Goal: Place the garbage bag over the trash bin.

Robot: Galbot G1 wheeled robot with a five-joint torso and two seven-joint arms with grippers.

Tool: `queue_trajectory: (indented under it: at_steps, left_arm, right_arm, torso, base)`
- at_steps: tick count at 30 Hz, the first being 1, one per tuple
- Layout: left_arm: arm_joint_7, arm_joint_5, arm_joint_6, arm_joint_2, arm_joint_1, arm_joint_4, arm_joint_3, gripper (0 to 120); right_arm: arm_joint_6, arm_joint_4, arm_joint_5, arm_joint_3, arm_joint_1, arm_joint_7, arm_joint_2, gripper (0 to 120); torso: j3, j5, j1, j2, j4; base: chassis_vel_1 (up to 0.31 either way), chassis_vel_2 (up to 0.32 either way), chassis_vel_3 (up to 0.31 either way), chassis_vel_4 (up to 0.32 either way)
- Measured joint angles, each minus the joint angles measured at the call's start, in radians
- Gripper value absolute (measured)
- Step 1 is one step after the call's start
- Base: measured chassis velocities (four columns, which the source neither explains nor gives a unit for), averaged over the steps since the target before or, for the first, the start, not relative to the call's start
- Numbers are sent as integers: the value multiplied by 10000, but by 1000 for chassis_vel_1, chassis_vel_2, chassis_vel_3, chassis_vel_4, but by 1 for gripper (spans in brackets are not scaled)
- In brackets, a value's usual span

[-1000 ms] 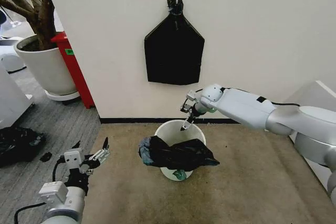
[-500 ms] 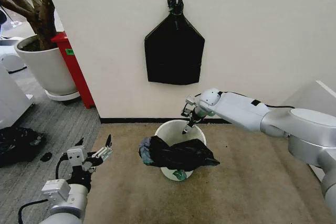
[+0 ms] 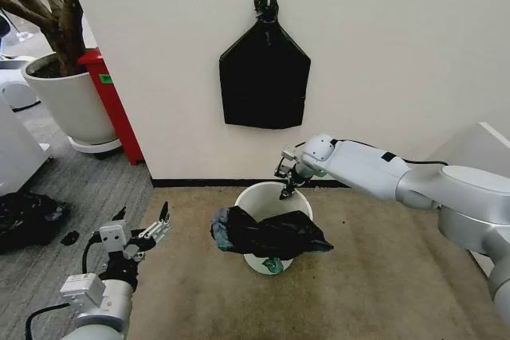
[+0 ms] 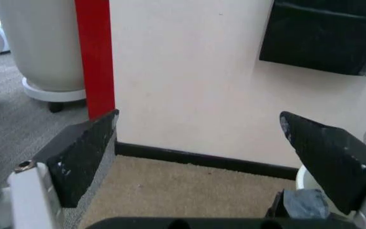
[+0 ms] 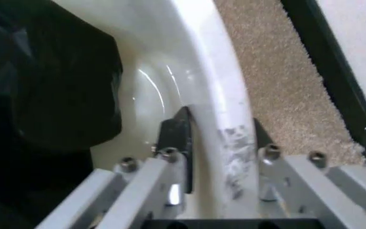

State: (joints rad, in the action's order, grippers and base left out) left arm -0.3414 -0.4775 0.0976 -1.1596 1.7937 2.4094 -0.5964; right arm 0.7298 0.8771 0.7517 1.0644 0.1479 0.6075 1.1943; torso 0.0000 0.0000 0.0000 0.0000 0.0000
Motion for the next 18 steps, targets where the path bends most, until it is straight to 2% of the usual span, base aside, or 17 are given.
queue_trajectory:
  at_steps: [3, 8, 16, 18]
  left_arm:
    - [-1, 49, -38, -7, 21, 10, -3, 100]
    - [-4, 50, -39, 8, 34, 57, -6, 100]
    - [-7, 21, -38, 71, 19, 69, -7, 100]
    - [-7, 7, -37, 91, 6, 70, -7, 100]
  right_arm:
    - [8, 152, 310, -240, -86, -326, -107, 0]
    - [16, 552, 830, -362, -28, -829, -464, 0]
    - [25, 2135, 1973, -363, 187, -1835, -1532, 0]
    - [30, 2822, 2547, -476, 183, -2405, -2007, 0]
  torso:
    - [-1, 1, 0, 0, 0]
    - [0, 2, 0, 0, 1]
    - [0, 2, 0, 0, -1]
    - [0, 2, 0, 0, -1]
  base:
    - [0, 0, 0, 0]
    - [0, 0, 0, 0]
    - [0, 0, 0, 0]
    - [0, 0, 0, 0]
